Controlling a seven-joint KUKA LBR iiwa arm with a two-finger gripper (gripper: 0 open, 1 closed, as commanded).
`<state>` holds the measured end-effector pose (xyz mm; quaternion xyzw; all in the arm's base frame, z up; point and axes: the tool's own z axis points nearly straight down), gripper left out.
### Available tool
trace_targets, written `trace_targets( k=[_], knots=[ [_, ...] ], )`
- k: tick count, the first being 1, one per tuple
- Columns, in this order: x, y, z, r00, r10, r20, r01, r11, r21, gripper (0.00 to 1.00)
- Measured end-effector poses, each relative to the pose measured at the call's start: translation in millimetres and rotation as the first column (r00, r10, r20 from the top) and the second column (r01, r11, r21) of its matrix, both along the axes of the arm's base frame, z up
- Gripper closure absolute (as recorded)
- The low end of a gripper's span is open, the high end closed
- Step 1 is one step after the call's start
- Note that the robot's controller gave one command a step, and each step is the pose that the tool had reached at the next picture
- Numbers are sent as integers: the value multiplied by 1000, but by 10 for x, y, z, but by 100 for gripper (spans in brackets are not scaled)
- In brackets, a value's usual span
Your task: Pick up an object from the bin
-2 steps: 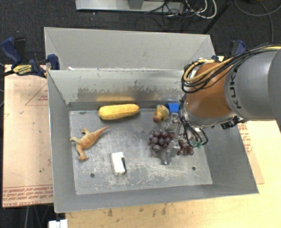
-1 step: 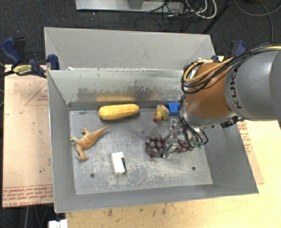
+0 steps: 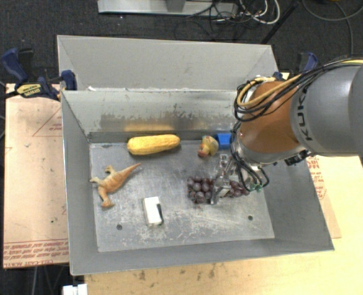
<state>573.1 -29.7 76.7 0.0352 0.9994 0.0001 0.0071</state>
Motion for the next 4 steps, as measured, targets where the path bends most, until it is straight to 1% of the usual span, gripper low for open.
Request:
trace_targets(
  k=[1,2,4],
  knots=[
    [-11,2,29,1000,3,-5,-3,1000,0,100],
    [-44,5,203,1000,2,-19,-2,1000,1,100],
    [-21,4,573,1000,2,-11,-2,1000,1,100]
  ],
)
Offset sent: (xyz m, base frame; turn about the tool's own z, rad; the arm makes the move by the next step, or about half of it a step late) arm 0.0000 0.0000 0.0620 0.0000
